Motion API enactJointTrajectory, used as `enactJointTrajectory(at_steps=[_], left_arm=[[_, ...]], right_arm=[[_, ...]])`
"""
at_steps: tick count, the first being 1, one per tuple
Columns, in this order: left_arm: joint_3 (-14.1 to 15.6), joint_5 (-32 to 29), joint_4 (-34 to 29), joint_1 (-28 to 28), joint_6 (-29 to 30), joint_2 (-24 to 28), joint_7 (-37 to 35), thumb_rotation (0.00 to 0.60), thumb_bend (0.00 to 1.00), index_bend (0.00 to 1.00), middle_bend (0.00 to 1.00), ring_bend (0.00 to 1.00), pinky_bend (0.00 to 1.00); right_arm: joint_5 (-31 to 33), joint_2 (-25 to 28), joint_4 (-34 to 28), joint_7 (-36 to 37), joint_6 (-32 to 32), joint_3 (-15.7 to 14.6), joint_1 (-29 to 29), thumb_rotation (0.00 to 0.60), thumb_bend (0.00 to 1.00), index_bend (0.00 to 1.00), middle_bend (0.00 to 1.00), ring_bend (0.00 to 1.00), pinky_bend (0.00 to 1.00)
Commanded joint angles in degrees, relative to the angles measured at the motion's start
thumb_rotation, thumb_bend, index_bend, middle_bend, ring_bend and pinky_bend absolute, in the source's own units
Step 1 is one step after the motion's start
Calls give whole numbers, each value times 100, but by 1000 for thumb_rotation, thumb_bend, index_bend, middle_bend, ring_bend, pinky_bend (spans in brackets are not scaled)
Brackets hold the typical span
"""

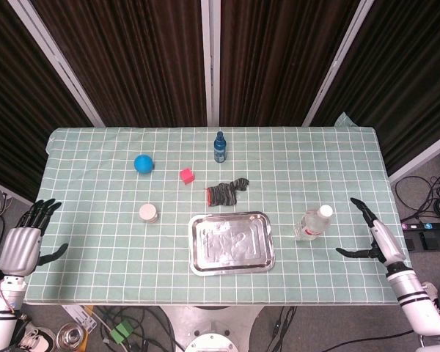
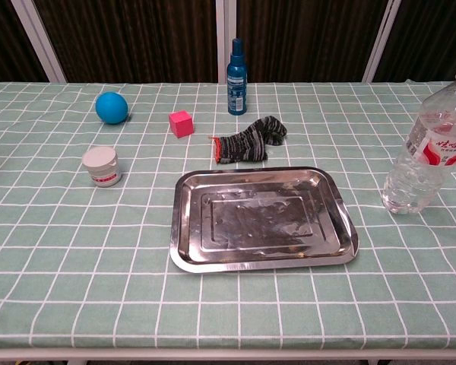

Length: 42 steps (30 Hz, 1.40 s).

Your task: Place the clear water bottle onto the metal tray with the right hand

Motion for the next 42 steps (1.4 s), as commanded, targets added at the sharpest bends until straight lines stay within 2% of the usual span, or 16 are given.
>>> enactJointTrajectory(at_steps=[1,6,10,14,15,16,20,21,24,30,33,38,40,42], left_arm=[[18,5,36,7,-4,-9,15,600,239,163,180,87,190],[4,-28,122,2,-24,-23,-10,600,239,163,180,87,190],[-27,-57,187,-23,-51,-39,-27,600,239,163,180,87,190],[-57,-90,239,-48,-83,-55,-71,600,239,163,180,87,190],[-60,-95,247,-52,-91,-59,-83,600,240,163,180,87,190],[-62,-95,260,-57,-95,-65,-97,600,240,163,180,87,190],[-57,-88,275,-67,-111,-72,-132,600,240,162,180,87,190],[-54,-84,276,-66,-107,-71,-136,600,240,162,180,87,190],[-54,-86,272,-63,-101,-64,-151,600,239,163,180,87,190],[-49,-74,220,-67,-97,-41,-122,600,239,163,180,87,190],[-49,-75,191,-77,-108,-37,-96,600,239,162,180,87,191],[-31,-51,139,-97,-134,-45,-45,600,239,162,180,87,190],[-33,-62,125,-93,-131,-51,-45,600,239,163,180,87,190],[-36,-72,120,-90,-128,-55,-55,600,239,163,180,87,190]], right_arm=[[-704,-539,1043,1300,-505,-40,521,600,0,0,1,0,0],[-908,-911,1547,1595,-664,-80,872,600,0,0,14,0,0],[-1050,-1180,1777,1558,-763,-135,1129,600,0,0,36,0,0],[-1006,-1431,1898,1322,-798,-119,1279,600,0,19,115,1,0],[-945,-1478,1906,1252,-807,-93,1289,600,0,67,159,11,7],[-846,-1536,1906,1142,-808,-49,1290,600,0,159,220,38,30],[-510,-1690,1906,735,-735,111,1236,600,0,568,469,240,219],[-445,-1706,1896,665,-737,134,1227,600,1,625,509,278,258],[-282,-1709,1832,540,-754,188,1211,600,29,702,561,323,311],[-197,-1500,1448,461,-513,342,1188,600,82,729,581,342,334],[-171,-1271,1002,454,-329,546,1238,600,87,732,583,343,335],[-163,-752,-99,205,113,1062,1363,600,88,733,591,356,360],[-125,-563,-452,22,268,1186,1338,600,87,735,596,376,380],[-24,-500,-559,-141,317,1182,1273,600,87,737,597,386,390]])
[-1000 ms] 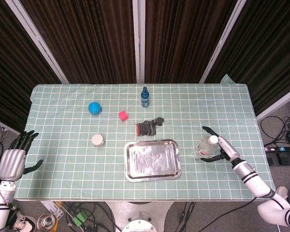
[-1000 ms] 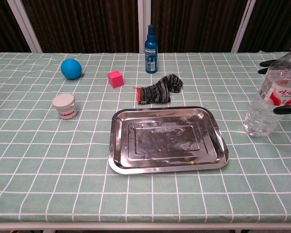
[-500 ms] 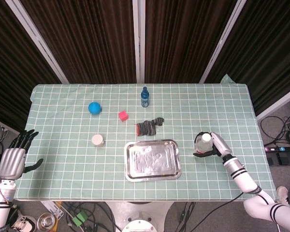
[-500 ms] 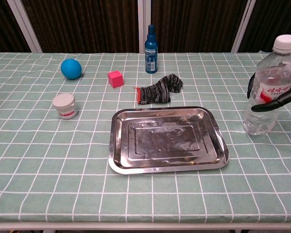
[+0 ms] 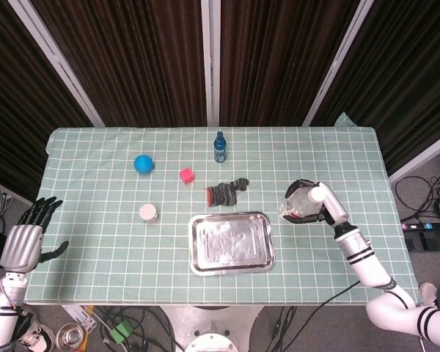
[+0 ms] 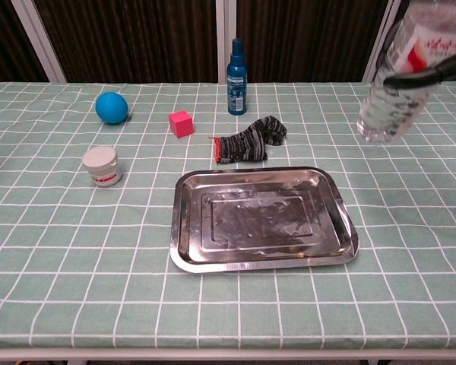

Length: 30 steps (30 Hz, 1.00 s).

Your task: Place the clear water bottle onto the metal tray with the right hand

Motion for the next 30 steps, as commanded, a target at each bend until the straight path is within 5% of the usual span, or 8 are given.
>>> enactJointTrajectory(at_steps=[1,9,15,19,23,27,30], left_arm=[[-2,-9,1,4,3,-7,-9,600,239,163,180,87,190],[23,-35,52,49,17,7,-54,600,240,162,180,87,190],[-9,-14,3,27,33,73,-83,600,239,163,180,87,190],[-41,-23,4,-13,1,60,-122,600,239,162,180,87,190],[-21,-17,52,-10,-10,29,-172,600,239,163,180,87,190],[6,-34,97,17,-19,28,-231,600,239,163,180,87,190],[14,-21,118,27,0,30,-226,600,239,162,180,87,190]], right_arm=[[218,279,-387,-386,224,174,-67,600,87,737,598,386,391],[946,-592,1008,-185,-881,-318,-91,600,98,738,600,381,392],[88,-117,-121,-200,156,233,74,600,100,738,600,384,392],[57,237,-785,-573,546,477,18,600,97,738,601,386,393],[544,61,-467,-713,200,162,-135,600,97,738,602,386,393],[1082,-481,523,-628,-751,-310,-124,600,97,738,601,383,392],[925,-683,813,-525,-783,-408,-142,600,101,738,601,380,392]])
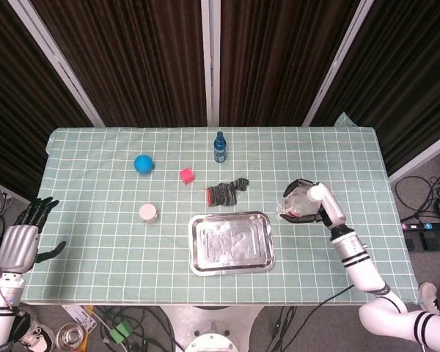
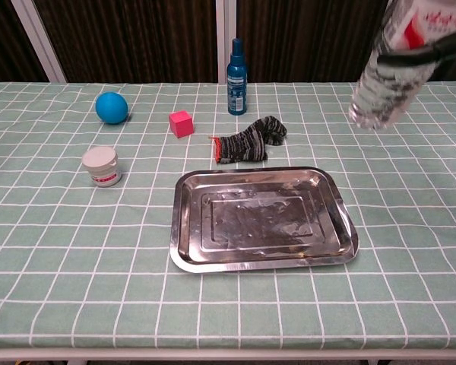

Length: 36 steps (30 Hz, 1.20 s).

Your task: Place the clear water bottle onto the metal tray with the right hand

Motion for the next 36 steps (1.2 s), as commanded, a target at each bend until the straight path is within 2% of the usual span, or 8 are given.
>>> enactJointTrajectory(at_steps=[1,6,14,17,21,24,33,36], left_arm=[[-1,4,5,1,7,0,8,600,239,162,180,87,190],[-31,17,-41,-26,20,7,24,600,240,162,180,87,190],[38,36,-134,9,15,25,181,600,240,162,180,87,190],[34,20,-128,13,14,-10,168,600,239,162,180,87,190],[31,29,-86,15,25,-35,96,600,239,162,180,87,190],[41,41,-71,15,17,-9,71,600,239,162,180,87,190],[16,-10,-120,39,45,9,179,600,239,162,180,87,190],[12,0,-106,15,20,-28,198,600,239,162,180,87,190]], right_arm=[[76,-414,869,88,-349,-313,-76,600,101,738,601,380,392],[-300,-92,358,18,221,-174,-170,600,100,738,601,381,392],[-15,-761,198,-324,-582,119,540,600,99,738,601,381,392],[-97,-388,-5,-551,-168,71,262,600,98,738,601,383,392],[-138,431,-175,-306,344,-129,-365,600,99,738,601,381,392],[-209,668,-213,-94,499,-188,-554,600,98,738,601,380,392],[-167,-496,-57,-337,-534,68,459,600,98,738,601,381,392],[-169,-445,-182,-464,-324,163,426,600,98,738,601,382,392]])
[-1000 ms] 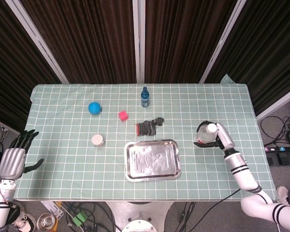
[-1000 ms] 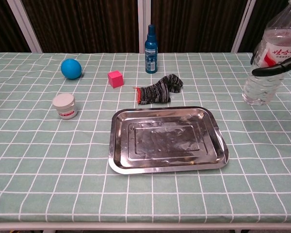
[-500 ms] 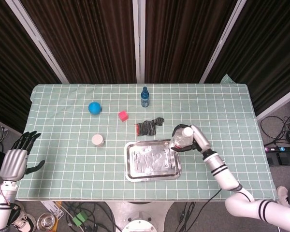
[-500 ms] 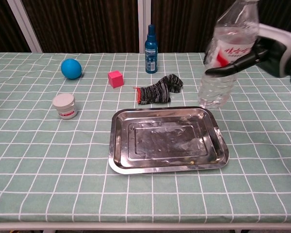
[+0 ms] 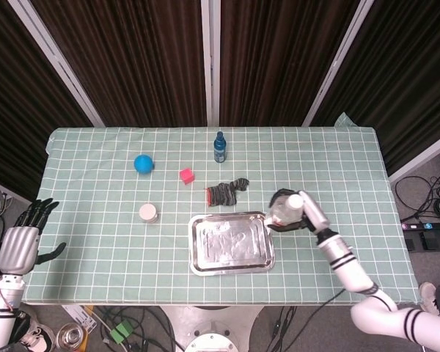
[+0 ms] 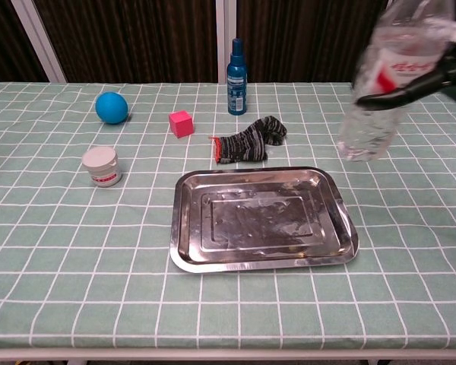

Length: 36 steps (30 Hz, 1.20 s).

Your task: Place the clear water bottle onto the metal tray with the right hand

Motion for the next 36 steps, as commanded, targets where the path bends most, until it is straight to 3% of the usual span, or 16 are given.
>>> enactJointTrajectory(at_steps=[1,5,8,12,19,31,34,36], left_arm=[[1,14,17,-20,-23,-27,0,600,239,162,180,87,190],[6,28,73,-54,-74,-85,-69,600,239,162,180,87,191],[27,42,111,-46,-72,-118,-108,600,240,162,180,87,191],[28,41,132,-6,-6,-109,-136,600,239,162,180,87,190],[-16,-51,129,63,66,-40,-164,600,239,162,180,87,190],[-9,-16,140,115,144,21,-205,600,239,162,180,87,190],[-10,-37,131,129,137,48,-187,600,239,162,180,87,190],[-10,-45,133,130,126,55,-185,600,239,162,180,87,191]], right_arm=[[11,62,-124,-184,174,130,-7,600,98,738,601,382,392],[3,699,-306,-95,601,65,-441,600,98,738,600,382,392],[-19,843,-349,-19,603,-76,-578,600,96,739,600,381,392],[-104,344,-175,-43,165,-219,-299,600,97,739,600,380,392],[-111,-793,296,-228,-310,-179,257,600,97,739,600,381,392],[-217,-1469,1057,-97,-525,-384,462,600,31,731,580,373,391],[-296,-1453,1130,-38,-560,-455,483,600,4,661,541,367,386],[-379,-1387,1152,-58,-577,-511,504,600,0,536,486,324,365]])
